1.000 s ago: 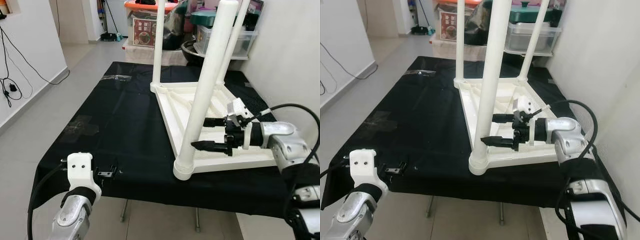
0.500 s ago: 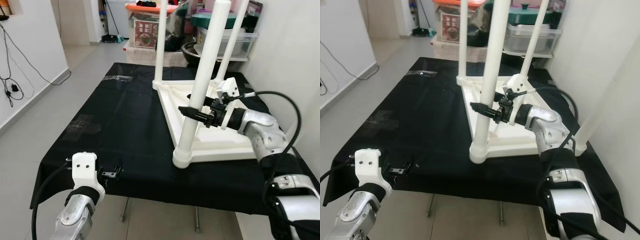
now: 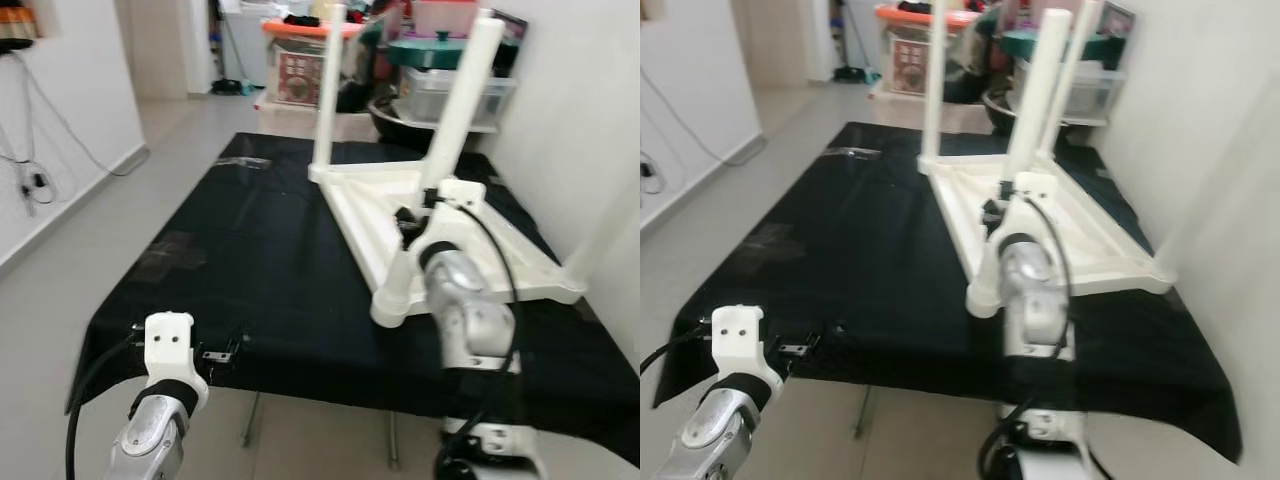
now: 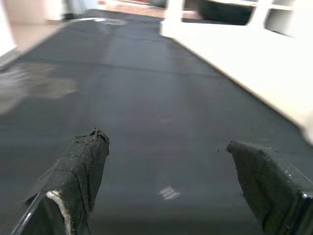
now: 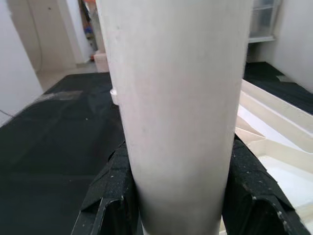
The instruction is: Building children table
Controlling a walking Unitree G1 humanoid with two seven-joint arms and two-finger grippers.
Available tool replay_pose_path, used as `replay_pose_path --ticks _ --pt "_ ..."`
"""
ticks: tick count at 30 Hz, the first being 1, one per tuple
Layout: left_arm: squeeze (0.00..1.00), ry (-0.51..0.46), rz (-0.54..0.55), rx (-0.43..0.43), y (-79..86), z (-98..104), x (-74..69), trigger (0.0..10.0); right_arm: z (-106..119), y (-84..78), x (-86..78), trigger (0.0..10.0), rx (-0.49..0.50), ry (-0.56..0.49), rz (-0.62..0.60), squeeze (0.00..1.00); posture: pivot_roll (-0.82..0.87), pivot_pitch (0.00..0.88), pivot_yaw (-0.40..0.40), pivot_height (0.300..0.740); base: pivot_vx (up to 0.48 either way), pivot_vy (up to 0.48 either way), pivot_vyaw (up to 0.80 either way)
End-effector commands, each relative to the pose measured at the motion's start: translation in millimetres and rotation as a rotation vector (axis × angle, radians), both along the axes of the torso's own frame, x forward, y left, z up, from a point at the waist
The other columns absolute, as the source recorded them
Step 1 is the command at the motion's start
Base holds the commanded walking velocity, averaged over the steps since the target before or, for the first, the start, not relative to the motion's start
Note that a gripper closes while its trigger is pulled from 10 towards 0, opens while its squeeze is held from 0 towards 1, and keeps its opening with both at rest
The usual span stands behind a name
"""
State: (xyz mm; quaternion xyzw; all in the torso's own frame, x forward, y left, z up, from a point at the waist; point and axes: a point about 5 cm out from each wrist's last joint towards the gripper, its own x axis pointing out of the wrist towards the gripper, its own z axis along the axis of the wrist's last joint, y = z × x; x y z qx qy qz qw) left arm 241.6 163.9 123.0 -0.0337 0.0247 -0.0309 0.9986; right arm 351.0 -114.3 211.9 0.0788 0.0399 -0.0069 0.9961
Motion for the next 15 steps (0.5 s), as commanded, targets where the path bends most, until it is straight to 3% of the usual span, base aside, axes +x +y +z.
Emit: replay_pose_path --ticks 1,5,6,7,10,11,12,13,14,15 --pt "0.00 0.035 -0.005 0.010 -0.2 -7 -0.7 10.0 -17 22.3 0.1 10.0 0.107 0.117 0.080 0.00 0.06 0.000 -0.071 0.740 0.000 0.000 0.00" --pt "0.00 0.040 -0.005 0.006 -1.1 -9 -1.3 10.0 -7 26.5 0.1 10.0 0.111 0.076 0.122 0.00 0.06 0.000 -0.078 0.740 0.000 0.000 0.00" --pt "0.00 0.040 -0.006 0.005 -1.5 -9 -1.4 10.0 1 27.8 0.0 10.0 0.156 0.040 0.186 0.33 0.06 0.000 -0.081 0.740 0.000 0.000 0.00" --pt "0.00 0.040 -0.005 0.003 -2.2 -9 -1.4 10.0 11 24.4 1.6 10.0 0.160 -0.011 0.256 1.00 0.06 0.000 -0.086 0.740 0.000 0.000 0.00" --pt "0.00 0.040 -0.006 0.003 -2.6 -9 -1.4 10.0 18 22.1 0.7 10.0 0.163 -0.039 0.293 1.00 0.06 0.000 -0.086 0.740 0.000 0.000 0.00" --pt "0.00 0.040 -0.006 0.001 -3.1 -9 -1.3 10.0 22 18.4 2.2 10.0 0.108 -0.046 0.366 1.00 0.06 0.000 -0.091 0.740 0.000 0.000 0.00" --pt "0.00 0.036 -0.007 0.000 -3.6 -9 -1.6 10.0 30 9.2 2.0 10.0 0.059 -0.081 0.505 0.87 0.07 0.000 -0.102 0.740 0.000 0.000 0.00" --pt "0.00 0.034 -0.009 -0.001 -3.8 -9 -1.7 10.0 34 3.4 0.0 10.0 0.032 -0.098 0.599 0.87 0.07 0.000 -0.103 0.740 0.000 0.000 0.00" --pt "0.00 0.034 -0.009 -0.001 -3.8 -9 -1.7 10.0 34 3.4 0.0 10.0 0.032 -0.098 0.599 0.87 0.07 0.000 -0.103 0.740 0.000 0.000 0.00" --pt "0.00 0.033 -0.007 -0.003 -2.8 -9 -1.9 10.0 40 -5.5 -4.4 10.0 -0.019 -0.140 0.737 0.00 0.06 0.000 -0.101 0.740 0.000 0.000 0.00"
